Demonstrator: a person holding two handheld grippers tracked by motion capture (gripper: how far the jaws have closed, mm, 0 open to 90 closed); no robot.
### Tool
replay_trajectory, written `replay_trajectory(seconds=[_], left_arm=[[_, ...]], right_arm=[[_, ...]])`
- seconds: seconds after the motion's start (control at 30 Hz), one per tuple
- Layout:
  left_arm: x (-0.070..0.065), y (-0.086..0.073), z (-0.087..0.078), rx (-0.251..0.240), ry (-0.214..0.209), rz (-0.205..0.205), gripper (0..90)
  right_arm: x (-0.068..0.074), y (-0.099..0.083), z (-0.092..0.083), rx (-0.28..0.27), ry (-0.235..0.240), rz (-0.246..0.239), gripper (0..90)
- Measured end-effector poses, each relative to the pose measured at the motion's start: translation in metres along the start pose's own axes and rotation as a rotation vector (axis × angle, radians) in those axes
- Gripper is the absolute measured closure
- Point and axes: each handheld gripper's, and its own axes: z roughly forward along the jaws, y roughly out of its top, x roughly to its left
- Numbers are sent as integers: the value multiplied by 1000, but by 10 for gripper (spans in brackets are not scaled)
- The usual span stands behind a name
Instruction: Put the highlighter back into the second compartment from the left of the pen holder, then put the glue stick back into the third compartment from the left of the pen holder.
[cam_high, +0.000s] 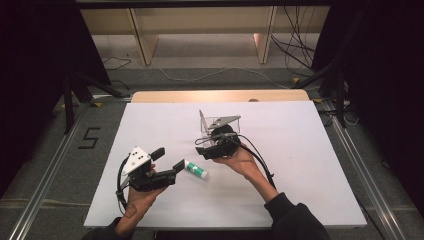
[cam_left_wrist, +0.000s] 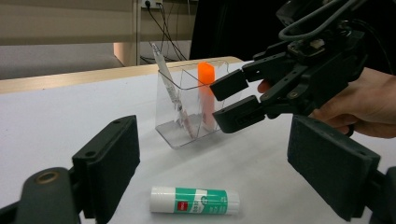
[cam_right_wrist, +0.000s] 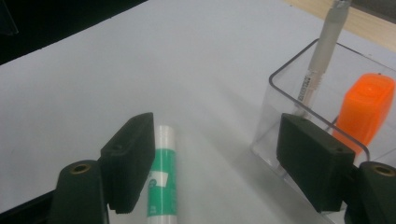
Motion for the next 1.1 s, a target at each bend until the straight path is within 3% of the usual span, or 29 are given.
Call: replay_trajectory(seconds=[0.53,1.1], left_arm=[[0,1,-2,-4,-2,7,150],[-1,1,-8,-21,6,28,147]], right_arm=[[3,15,22,137,19,-40,288],[2,16,40,276,46,-62,300]])
